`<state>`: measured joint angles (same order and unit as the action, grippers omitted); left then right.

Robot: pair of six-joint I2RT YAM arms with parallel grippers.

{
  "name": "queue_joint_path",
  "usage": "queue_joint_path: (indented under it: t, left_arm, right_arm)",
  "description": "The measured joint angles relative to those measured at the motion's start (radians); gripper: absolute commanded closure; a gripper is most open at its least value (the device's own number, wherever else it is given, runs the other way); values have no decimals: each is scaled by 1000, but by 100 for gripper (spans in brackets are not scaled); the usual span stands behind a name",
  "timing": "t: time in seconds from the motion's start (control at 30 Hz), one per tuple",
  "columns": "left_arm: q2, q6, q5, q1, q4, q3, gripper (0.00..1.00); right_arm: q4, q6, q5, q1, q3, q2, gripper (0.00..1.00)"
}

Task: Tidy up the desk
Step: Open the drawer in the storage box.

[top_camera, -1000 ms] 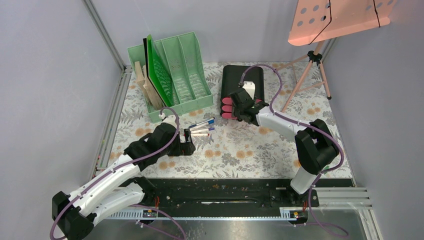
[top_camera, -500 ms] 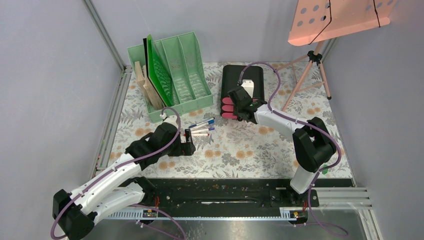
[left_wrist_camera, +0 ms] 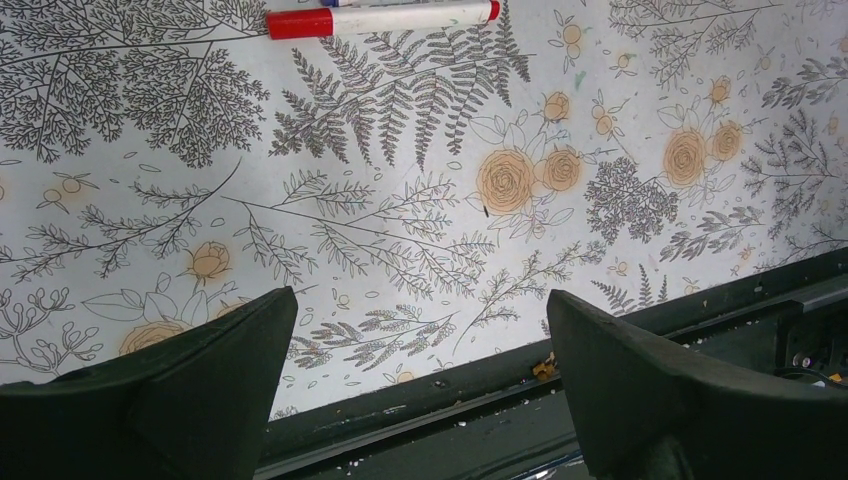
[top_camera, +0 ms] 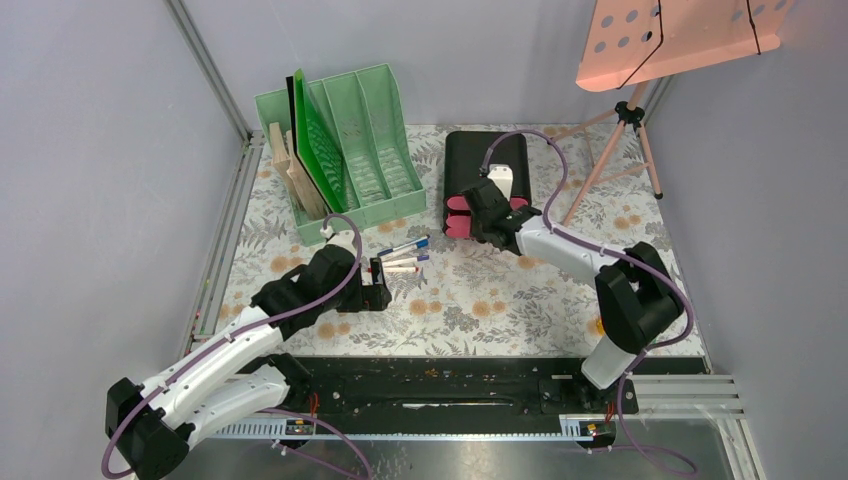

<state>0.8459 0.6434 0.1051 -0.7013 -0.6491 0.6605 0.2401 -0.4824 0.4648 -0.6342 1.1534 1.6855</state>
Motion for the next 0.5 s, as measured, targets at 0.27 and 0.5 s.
queue_joint_path:
  t: [0.27,0.5]
  left_arm:
    - [-3,1,-1,0,15,0,1]
    - [-30,9,-4,0,15,0,1]
  right_arm:
    - [1,-3,-15,0,-86,-82,69]
    - [-8,-13,-39,-1,-171,-166,69]
